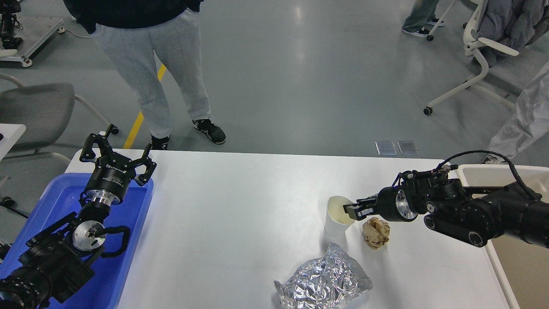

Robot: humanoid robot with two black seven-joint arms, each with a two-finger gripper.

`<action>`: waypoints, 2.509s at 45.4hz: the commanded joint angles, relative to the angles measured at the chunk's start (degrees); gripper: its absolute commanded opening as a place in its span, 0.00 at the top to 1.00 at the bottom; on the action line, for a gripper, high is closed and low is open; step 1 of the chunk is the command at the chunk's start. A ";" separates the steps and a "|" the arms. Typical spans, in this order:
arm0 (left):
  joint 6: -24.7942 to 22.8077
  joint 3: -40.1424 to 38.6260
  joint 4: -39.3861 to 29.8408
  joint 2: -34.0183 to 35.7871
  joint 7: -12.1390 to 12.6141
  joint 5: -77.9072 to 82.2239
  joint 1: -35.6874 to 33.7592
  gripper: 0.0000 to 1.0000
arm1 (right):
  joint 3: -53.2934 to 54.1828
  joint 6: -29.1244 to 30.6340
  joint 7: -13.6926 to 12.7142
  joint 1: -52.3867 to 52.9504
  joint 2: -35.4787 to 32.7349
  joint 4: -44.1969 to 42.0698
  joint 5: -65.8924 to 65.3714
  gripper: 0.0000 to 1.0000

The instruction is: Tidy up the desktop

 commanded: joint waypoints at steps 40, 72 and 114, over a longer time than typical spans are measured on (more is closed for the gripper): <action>-0.09 0.00 0.00 0.00 0.00 -0.05 0.00 0.00 | 0.11 11.47 0.75 19.93 -11.79 16.00 4.00 1.00; -0.09 0.00 0.00 0.00 0.00 -0.05 0.00 0.00 | 1.51 24.13 1.02 38.40 -27.70 24.19 4.27 1.00; 0.00 0.00 0.00 0.00 0.00 -0.05 0.00 0.00 | 3.36 6.73 1.37 1.58 -47.14 -2.18 36.60 1.00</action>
